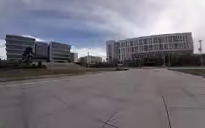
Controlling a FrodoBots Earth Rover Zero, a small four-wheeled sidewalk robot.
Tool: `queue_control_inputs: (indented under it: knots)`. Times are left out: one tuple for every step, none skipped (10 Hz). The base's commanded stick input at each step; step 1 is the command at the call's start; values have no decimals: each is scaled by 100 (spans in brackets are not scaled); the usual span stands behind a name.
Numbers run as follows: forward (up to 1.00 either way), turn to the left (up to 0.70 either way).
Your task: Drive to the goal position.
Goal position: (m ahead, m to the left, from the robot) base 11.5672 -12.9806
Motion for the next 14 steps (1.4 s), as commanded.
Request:
queue_control_inputs:
  knots:
    - [70,0]
    - [70,0]
    - [70,0]
    - [70,-2]
    - [70,-33]
    - [70,-33]
    - [70,-33]
    - [70,-33]
    - [70,-34]
    - [70,-33]
    - [70,-33]
    - [70,-33]
    - [70,-33]
    - [70,-33]
